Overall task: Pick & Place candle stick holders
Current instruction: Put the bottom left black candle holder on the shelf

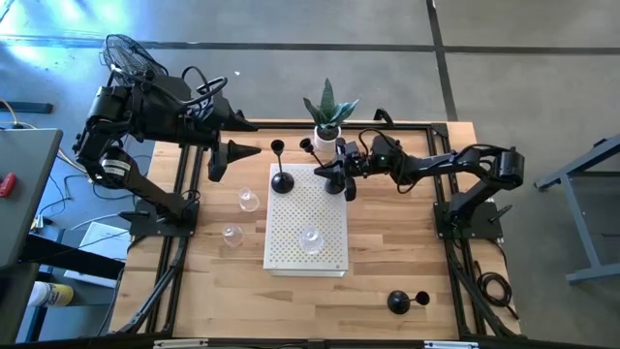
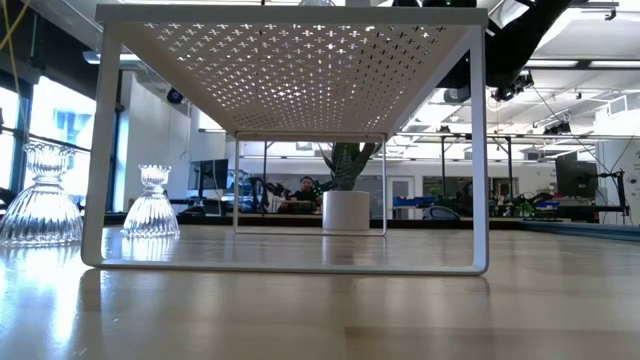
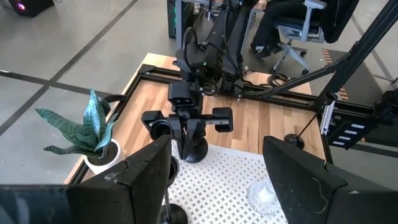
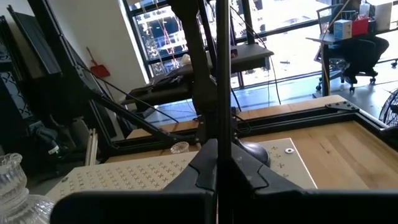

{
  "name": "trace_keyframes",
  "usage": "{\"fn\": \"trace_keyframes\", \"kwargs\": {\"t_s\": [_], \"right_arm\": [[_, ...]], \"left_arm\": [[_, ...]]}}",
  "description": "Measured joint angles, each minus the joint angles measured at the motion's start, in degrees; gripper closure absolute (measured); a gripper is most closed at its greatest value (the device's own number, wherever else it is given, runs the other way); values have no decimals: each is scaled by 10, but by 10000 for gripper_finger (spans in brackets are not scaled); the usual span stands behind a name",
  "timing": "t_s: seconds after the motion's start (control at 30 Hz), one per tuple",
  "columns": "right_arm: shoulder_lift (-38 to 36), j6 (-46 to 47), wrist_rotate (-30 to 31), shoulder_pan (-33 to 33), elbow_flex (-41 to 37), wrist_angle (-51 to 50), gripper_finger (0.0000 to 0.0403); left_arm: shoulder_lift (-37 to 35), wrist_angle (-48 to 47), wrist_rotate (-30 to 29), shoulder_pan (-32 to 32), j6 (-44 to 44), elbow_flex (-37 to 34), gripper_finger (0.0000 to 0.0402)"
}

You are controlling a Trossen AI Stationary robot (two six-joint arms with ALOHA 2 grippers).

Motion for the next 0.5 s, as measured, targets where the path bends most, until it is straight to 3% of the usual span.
{"fn": "trace_keyframes", "kwargs": {"t_s": [0.5], "right_arm": [[0,-5,-11,0,0,-7,390]], "left_arm": [[0,0,0,0,0,0,152]]}}
